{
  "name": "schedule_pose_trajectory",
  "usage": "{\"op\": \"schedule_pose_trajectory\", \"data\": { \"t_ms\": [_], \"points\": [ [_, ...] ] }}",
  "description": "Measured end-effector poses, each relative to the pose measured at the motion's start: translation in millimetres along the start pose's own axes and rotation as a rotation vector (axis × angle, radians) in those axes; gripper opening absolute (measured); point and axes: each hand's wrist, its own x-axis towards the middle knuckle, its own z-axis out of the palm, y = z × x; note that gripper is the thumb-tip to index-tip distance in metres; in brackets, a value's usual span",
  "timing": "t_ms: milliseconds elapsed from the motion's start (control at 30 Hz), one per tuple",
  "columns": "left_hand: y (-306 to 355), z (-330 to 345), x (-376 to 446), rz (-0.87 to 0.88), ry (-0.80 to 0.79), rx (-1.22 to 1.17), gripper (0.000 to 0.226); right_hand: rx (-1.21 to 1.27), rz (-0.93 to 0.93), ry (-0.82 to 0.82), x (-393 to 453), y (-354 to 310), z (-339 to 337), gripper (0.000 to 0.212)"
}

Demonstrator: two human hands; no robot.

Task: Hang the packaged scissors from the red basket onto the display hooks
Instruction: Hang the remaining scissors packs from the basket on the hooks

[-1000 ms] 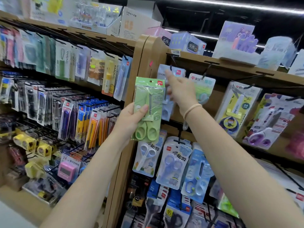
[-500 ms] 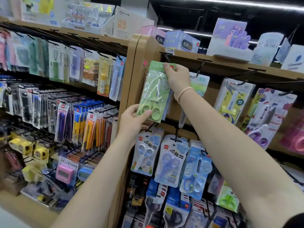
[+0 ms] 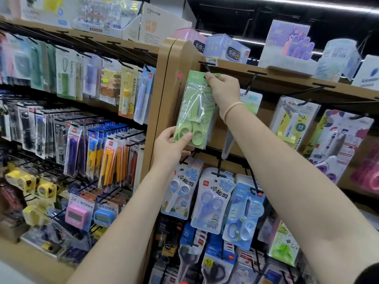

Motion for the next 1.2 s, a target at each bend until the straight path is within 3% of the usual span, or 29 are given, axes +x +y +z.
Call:
{"op": "schedule_pose_trajectory", "data": {
  "t_ms": [167, 333, 400, 467, 567, 700, 933, 1067, 1200],
  "points": [
    [-2, 3, 2, -0.015, 0.011, 0.024, 0.021, -0.026, 0.018, -0.009, 5, 3, -2, 0.026],
    [-7, 3, 0, -0.035, 0.043, 0.05, 0.029, -0.178, -0.053, 0.01, 1, 13, -11, 0.031],
    [-10, 2, -2, 0.128, 0.14, 0.362, 0.041, -0.249, -0.191, 0.053, -6, 14, -18, 0.019],
    [-16, 2, -6, 0.43, 0.259, 0.819, 0.053, -0.426, -0.423, 0.108, -14, 15, -24, 0.034],
    [-18, 10, -1, 0.735, 0.231, 1.057, 0.06, -0.757, -0.637, 0.051, -14, 21, -26, 0.049],
    [-19, 20, 22, 0.574, -0.085, 0.998, 0.07, -1.047, -0.585, -0.16, -5, 29, -28, 0.067],
    [-25, 28, 42, 0.4, -0.177, 0.964, 0.066, -1.302, -0.542, -0.246, 1, 36, -31, 0.07],
    [-28, 20, 21, 0.45, -0.15, 0.915, 0.059, -1.224, -0.612, -0.196, -17, 41, -43, 0.069],
    [-52, -1, -47, 0.628, 0.033, 0.829, 0.043, -0.815, -0.779, -0.062, -93, 80, -59, 0.053]
  ]
}}
